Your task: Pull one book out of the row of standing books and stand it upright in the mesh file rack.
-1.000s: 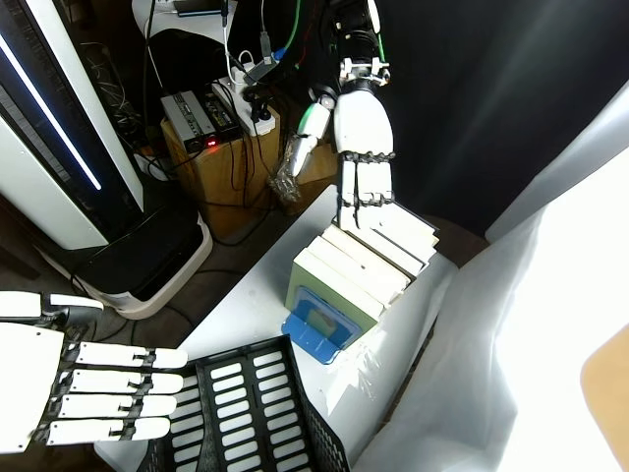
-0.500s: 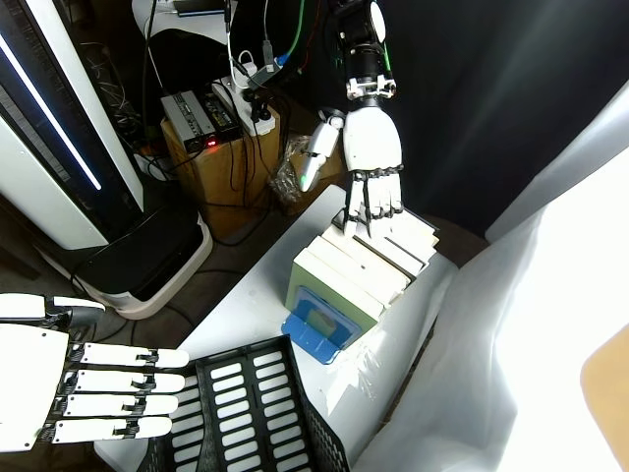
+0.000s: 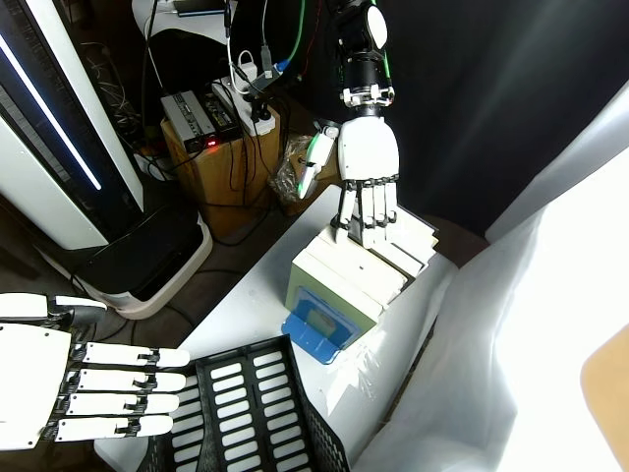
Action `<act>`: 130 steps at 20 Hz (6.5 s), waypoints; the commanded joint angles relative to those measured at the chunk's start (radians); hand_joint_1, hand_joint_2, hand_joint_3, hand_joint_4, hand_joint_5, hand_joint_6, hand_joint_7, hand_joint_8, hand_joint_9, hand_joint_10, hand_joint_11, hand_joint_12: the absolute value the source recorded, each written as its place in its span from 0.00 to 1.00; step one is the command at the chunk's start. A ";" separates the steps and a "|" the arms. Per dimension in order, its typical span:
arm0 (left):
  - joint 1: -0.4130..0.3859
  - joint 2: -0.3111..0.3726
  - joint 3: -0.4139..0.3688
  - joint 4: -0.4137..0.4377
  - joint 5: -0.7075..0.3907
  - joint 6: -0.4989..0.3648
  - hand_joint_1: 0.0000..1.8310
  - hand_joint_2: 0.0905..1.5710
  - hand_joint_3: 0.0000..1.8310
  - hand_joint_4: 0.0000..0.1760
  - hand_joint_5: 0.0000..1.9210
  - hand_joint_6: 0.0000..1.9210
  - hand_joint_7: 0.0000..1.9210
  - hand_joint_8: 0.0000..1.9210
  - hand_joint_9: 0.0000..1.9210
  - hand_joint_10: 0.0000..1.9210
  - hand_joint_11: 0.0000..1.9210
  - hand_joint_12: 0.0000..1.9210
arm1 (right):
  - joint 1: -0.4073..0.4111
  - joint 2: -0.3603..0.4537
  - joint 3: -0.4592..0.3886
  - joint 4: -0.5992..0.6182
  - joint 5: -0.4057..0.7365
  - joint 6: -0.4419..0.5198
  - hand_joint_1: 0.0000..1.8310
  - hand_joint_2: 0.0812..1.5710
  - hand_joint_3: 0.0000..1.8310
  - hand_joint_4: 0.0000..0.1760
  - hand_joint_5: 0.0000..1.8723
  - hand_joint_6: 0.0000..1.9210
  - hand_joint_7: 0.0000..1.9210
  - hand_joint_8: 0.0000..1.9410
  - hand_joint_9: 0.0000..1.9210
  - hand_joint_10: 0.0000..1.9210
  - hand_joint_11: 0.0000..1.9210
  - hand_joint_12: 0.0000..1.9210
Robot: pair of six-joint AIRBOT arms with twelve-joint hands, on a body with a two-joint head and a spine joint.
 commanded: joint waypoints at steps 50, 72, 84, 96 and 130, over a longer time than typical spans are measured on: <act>0.173 0.211 -0.296 -0.141 -0.261 0.006 0.00 0.80 0.01 0.13 0.16 0.00 0.00 0.00 0.00 0.00 0.00 0.00 | -0.048 -0.012 0.011 0.069 0.102 0.026 0.21 0.77 0.00 0.00 0.00 0.00 0.00 0.00 0.00 0.00 0.00 0.00; 0.197 0.423 -0.378 -0.628 -0.394 0.006 0.06 0.77 0.00 0.37 0.00 0.00 0.00 0.00 0.00 0.00 0.00 0.00 | 0.145 -0.009 -0.022 -0.198 0.058 0.081 0.37 0.68 0.00 0.07 0.00 0.00 0.00 0.00 0.00 0.00 0.00 0.00; 0.397 0.406 -0.298 -1.166 -0.616 0.006 0.14 0.78 0.00 0.45 0.00 0.00 0.00 0.00 0.00 0.00 0.00 0.00 | 0.473 -0.202 0.105 -0.661 -0.213 0.227 0.50 0.60 0.00 0.00 0.00 0.00 0.00 0.00 0.00 0.00 0.00 0.00; 0.529 0.388 -0.262 -1.439 -0.763 0.006 0.30 0.76 0.01 0.26 0.00 0.00 0.00 0.00 0.00 0.00 0.00 0.81 | 0.672 -0.391 0.236 -1.231 -0.333 0.548 0.43 0.58 0.00 0.00 0.00 0.00 0.00 0.00 0.00 0.00 0.00 0.00; 0.647 0.375 -0.245 -1.547 -0.824 0.006 0.30 0.84 0.00 0.09 0.01 0.00 0.00 0.00 0.00 0.00 0.00 0.01 | 0.722 -0.737 0.361 -1.789 -0.438 0.593 0.42 0.51 0.00 0.00 0.00 0.00 0.00 0.00 0.00 0.00 0.00 0.00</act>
